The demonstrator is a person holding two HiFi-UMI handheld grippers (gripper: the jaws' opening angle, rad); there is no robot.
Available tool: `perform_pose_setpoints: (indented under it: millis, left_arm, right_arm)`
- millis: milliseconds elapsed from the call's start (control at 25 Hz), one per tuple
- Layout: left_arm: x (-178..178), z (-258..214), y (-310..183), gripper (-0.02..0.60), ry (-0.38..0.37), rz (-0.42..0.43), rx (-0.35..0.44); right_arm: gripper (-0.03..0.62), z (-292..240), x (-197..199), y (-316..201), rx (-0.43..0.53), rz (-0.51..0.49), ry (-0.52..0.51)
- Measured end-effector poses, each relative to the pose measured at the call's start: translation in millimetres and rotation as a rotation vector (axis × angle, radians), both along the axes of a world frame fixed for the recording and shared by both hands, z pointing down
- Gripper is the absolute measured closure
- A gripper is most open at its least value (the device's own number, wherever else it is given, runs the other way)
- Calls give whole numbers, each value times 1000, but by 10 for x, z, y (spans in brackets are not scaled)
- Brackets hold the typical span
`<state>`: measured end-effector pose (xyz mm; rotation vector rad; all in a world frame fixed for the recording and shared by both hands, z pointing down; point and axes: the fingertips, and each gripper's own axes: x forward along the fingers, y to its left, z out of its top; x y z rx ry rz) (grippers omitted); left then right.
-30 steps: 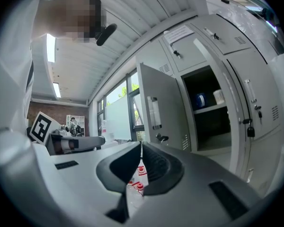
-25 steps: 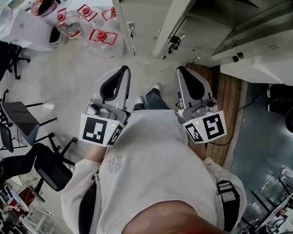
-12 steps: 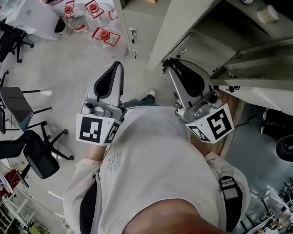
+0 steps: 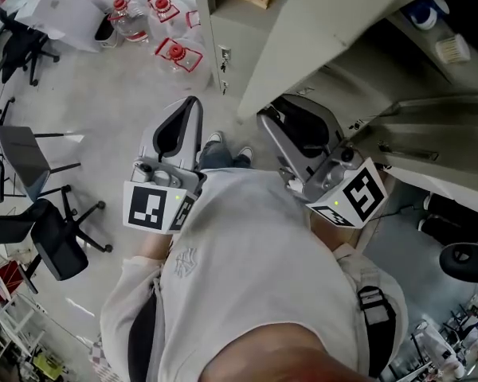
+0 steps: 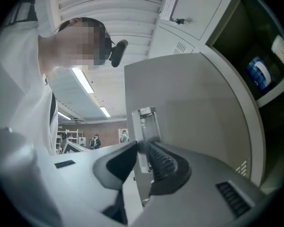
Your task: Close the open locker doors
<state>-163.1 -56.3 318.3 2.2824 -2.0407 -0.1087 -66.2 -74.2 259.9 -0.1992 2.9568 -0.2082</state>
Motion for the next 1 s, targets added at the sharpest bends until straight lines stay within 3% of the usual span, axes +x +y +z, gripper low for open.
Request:
perform_pose_setpoints:
  millis: [240, 520, 1000]
  left_arm:
    - [-246, -92, -146, 580, -16, 15, 13]
    - [-672, -254, -334, 580, -46, 39, 35]
    - [-1097, -277, -626, 580, -54, 81, 50]
  right_arm:
    - [546, -34, -288, -115, 19, 15, 12]
    - [551, -8, -698, -354, 54, 96, 54]
    - [560, -15, -1188, -891, 80, 248, 56]
